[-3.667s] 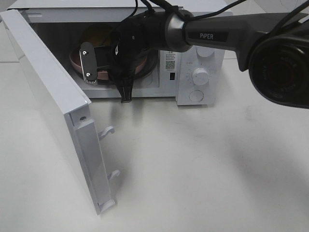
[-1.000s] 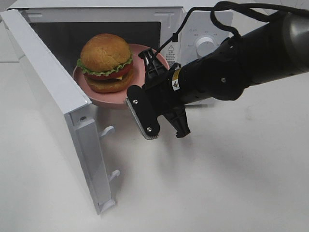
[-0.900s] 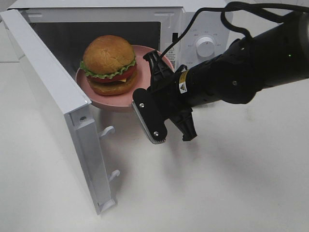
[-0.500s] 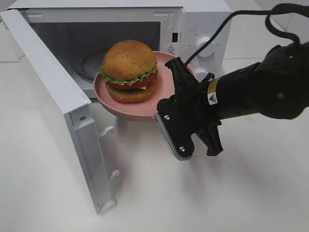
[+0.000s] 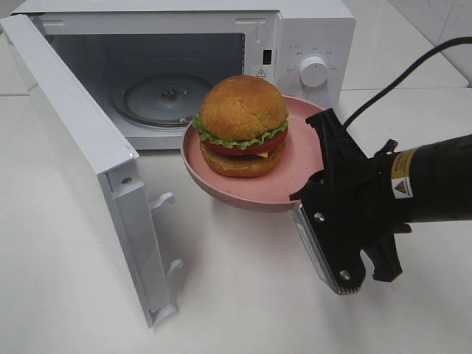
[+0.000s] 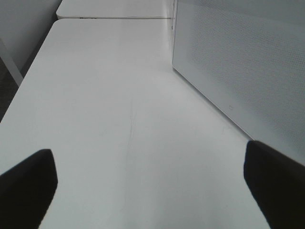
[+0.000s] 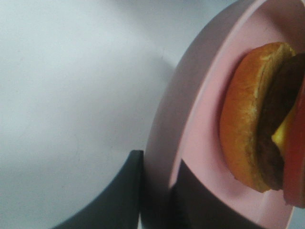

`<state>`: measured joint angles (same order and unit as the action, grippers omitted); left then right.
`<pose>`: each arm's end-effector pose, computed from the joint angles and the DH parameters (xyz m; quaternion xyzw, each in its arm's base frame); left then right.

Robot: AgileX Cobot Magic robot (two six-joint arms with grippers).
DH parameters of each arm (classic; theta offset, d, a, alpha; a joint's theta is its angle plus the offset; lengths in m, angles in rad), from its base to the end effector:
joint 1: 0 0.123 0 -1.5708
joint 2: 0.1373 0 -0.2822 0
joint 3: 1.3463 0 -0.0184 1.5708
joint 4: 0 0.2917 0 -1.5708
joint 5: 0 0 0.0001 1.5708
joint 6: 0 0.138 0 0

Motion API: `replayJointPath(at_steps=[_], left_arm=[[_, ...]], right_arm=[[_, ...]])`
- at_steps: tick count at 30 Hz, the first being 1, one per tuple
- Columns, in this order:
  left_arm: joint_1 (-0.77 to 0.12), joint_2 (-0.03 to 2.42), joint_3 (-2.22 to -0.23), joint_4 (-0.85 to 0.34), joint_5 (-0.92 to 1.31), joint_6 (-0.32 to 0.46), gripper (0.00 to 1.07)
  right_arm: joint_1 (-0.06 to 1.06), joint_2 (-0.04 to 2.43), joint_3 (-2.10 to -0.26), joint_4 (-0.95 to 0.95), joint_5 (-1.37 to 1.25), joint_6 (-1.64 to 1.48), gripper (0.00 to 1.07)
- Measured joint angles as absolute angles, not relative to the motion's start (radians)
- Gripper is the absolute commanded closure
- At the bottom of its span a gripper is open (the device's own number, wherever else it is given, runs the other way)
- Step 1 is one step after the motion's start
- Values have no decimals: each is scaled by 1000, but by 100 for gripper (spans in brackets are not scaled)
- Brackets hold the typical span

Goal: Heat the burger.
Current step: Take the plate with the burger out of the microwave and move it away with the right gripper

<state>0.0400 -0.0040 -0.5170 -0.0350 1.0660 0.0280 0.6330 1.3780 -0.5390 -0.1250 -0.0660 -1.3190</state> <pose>0.0730 -0.0013 0.2813 -0.0042 0.8490 0.0005 0.5284 0.2547 0.1882 0.1315 -0.7796 0.4573 -0.1654 0.3947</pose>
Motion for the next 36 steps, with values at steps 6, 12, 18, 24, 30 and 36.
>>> replayJointPath(at_steps=[6,12,18,24,30,36], left_arm=[[40,-4,-517,-35,1066,28,7],[40,-4,-517,-35,1066,28,7],[40,-4,-517,-35,1066,28,7],[40,-4,-517,-35,1066,28,7],[40,-4,-517,-35,1066,28,7],[40,-4,-517,-35,1066,28,7]], right_arm=[[633,1271,-474,-125,-13,-1319,107],[633,1192,-437,-125,43,-1319,107],[633,1083,-402,-125,128,-1319,107],[633,968,-381,-123,244,-1285,107],[633,895,-365,-126,310,-1265,107],[633,776,-334,-177,423,-1190,107]])
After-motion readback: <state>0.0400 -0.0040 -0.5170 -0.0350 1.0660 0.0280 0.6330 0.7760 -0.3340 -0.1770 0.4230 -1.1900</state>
